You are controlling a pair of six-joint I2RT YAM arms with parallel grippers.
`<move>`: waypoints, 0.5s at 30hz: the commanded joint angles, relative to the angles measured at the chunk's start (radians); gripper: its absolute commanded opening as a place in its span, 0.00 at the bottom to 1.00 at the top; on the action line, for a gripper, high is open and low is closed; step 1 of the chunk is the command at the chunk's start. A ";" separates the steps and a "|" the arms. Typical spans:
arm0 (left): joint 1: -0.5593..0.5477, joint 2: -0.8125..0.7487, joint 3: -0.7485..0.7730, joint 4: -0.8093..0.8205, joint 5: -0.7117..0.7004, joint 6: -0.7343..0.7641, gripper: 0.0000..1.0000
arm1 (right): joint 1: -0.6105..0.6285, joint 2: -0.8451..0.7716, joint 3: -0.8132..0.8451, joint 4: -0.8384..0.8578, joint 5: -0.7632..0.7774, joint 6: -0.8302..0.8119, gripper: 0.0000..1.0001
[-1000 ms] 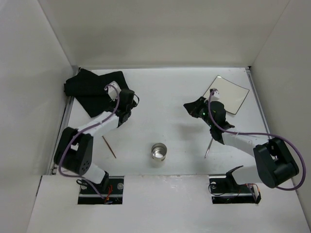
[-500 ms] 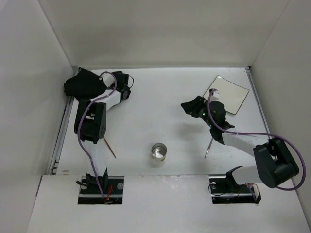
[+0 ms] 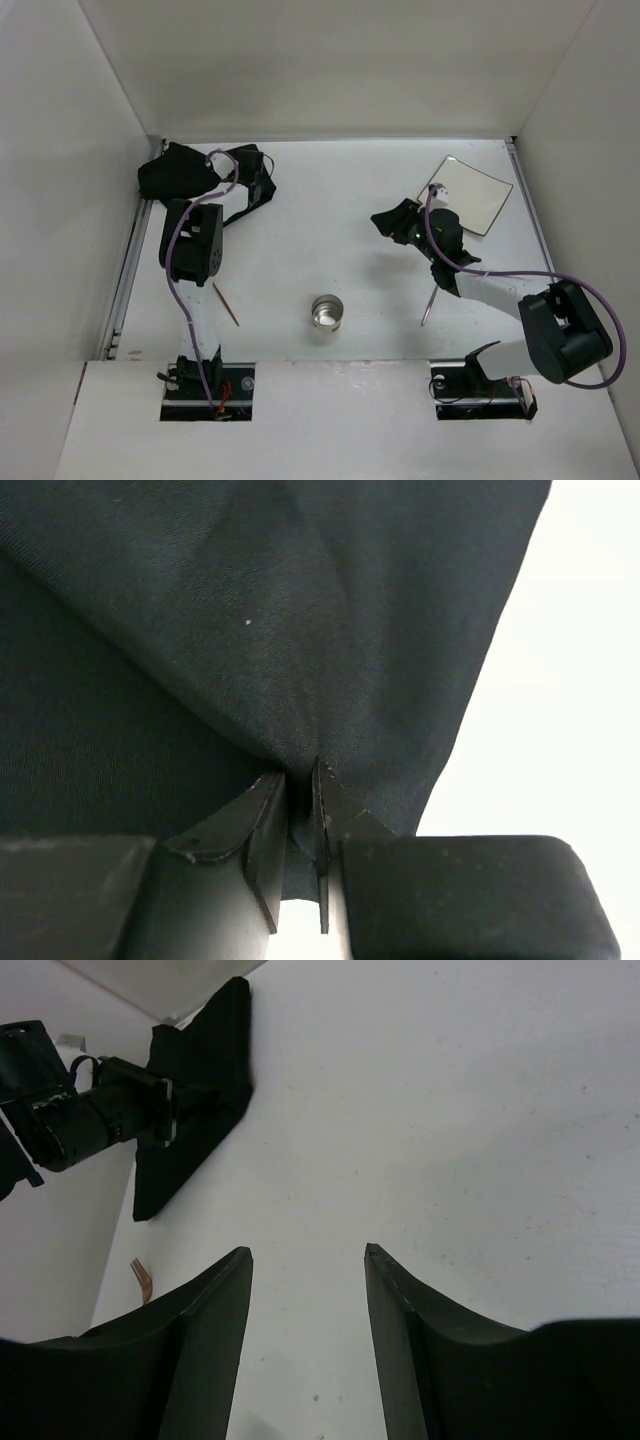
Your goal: Set the dinner table for one person
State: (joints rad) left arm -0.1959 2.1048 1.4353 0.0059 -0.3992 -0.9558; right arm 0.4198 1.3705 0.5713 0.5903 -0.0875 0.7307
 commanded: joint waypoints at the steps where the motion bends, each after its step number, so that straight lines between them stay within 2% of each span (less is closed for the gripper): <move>1: -0.088 -0.018 -0.050 0.074 0.131 0.063 0.06 | 0.004 0.004 0.027 0.043 -0.009 -0.014 0.55; 4: -0.150 -0.064 -0.140 0.152 0.195 0.109 0.05 | 0.004 0.018 0.028 0.045 -0.009 -0.010 0.55; 8: -0.230 -0.155 -0.347 0.305 0.284 0.158 0.05 | 0.004 0.019 0.038 0.028 -0.005 -0.013 0.53; 10: -0.262 -0.202 -0.448 0.360 0.328 0.167 0.05 | 0.004 0.028 0.039 0.026 -0.009 -0.010 0.42; 13: -0.303 -0.288 -0.603 0.420 0.365 0.163 0.05 | 0.004 0.036 0.050 0.014 -0.020 -0.007 0.20; 15: -0.338 -0.344 -0.679 0.436 0.373 0.163 0.06 | 0.009 0.048 0.061 -0.004 -0.009 -0.010 0.18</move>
State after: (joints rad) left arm -0.5110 1.8160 0.8608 0.4522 -0.1051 -0.8276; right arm 0.4202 1.4055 0.5816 0.5739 -0.0910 0.7319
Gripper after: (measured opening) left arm 0.104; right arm 0.190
